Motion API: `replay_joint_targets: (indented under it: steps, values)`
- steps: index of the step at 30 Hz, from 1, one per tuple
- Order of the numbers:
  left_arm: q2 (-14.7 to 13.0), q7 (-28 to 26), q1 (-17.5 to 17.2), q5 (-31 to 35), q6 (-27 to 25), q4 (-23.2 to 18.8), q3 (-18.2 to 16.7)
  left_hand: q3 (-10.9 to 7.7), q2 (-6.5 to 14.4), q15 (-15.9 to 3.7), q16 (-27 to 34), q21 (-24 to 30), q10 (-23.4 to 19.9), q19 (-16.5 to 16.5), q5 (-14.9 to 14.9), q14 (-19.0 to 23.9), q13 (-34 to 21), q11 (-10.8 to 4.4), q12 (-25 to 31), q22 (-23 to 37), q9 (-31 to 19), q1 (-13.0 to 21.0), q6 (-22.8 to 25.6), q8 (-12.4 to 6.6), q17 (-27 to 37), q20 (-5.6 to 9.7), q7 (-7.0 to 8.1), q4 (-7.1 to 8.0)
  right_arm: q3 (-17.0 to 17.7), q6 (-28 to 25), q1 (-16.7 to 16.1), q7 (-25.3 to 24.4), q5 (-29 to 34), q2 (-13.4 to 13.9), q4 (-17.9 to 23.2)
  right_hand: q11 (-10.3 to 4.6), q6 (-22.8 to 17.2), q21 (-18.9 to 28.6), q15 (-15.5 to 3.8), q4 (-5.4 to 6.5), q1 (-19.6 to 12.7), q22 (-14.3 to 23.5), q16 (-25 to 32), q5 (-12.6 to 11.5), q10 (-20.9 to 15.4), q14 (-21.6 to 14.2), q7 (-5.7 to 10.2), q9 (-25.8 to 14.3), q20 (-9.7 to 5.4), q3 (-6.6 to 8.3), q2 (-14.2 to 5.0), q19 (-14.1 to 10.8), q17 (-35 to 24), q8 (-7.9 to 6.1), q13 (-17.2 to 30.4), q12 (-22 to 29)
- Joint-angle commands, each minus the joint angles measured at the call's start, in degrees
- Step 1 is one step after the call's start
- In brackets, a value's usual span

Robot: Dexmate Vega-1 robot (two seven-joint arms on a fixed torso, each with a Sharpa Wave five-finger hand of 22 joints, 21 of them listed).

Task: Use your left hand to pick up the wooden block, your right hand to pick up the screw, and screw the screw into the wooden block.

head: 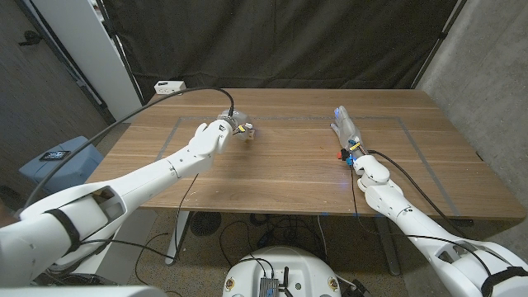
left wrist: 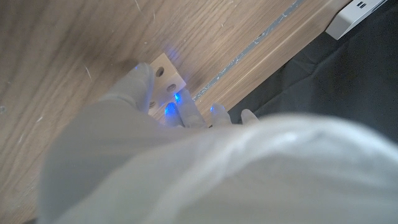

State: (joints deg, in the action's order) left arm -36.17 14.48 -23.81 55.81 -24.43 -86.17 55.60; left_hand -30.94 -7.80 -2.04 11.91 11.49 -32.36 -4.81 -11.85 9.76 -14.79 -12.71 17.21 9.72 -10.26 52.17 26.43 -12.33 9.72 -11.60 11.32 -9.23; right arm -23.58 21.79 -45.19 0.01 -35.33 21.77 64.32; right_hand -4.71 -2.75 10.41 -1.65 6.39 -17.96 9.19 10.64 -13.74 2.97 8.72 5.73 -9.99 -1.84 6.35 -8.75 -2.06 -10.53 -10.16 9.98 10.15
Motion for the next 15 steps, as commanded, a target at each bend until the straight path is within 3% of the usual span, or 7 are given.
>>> replay_joint_targets:
  steps: [1, 15]
  values:
    - [0.7, -1.6, 0.7, -0.6, 0.5, 1.5, 0.6, 0.50, 0.1, -2.64, 0.2, -0.1, -1.6, 1.0, 0.1, 1.4, -0.5, 0.05, 0.9, 0.1, -0.3, 1.1, 1.9, -0.53, 0.3, -0.15, 0.18, -0.04, 0.1, 0.0, 0.2, 0.1, 0.0, 0.0, -0.4, -0.06, 0.3, 0.3, -0.08, -0.04, 0.5, 0.3, 0.4, 0.3, 0.3, 0.6, 0.28, -0.2, -0.93, 0.39, 0.08, -0.3, -0.1, -0.38, 0.2, 0.4]
    - [1.2, -2.4, 1.2, -0.5, 0.3, 2.6, 1.6, 2.21, 0.2, -4.00, 0.2, -0.2, -7.3, 3.7, 0.1, 5.7, -2.0, 0.00, 2.4, 0.1, -0.5, 2.9, 8.5, -1.05, 0.4, 0.50, 0.50, 0.04, 0.1, -0.2, 0.3, 0.0, 0.1, 0.1, -0.6, -0.04, 0.3, 0.3, -0.07, -0.10, 0.6, 0.3, 0.4, 0.4, 0.3, 0.6, 0.23, -0.2, -0.97, 0.55, 0.09, -0.4, -0.1, -0.38, 0.2, 0.4]
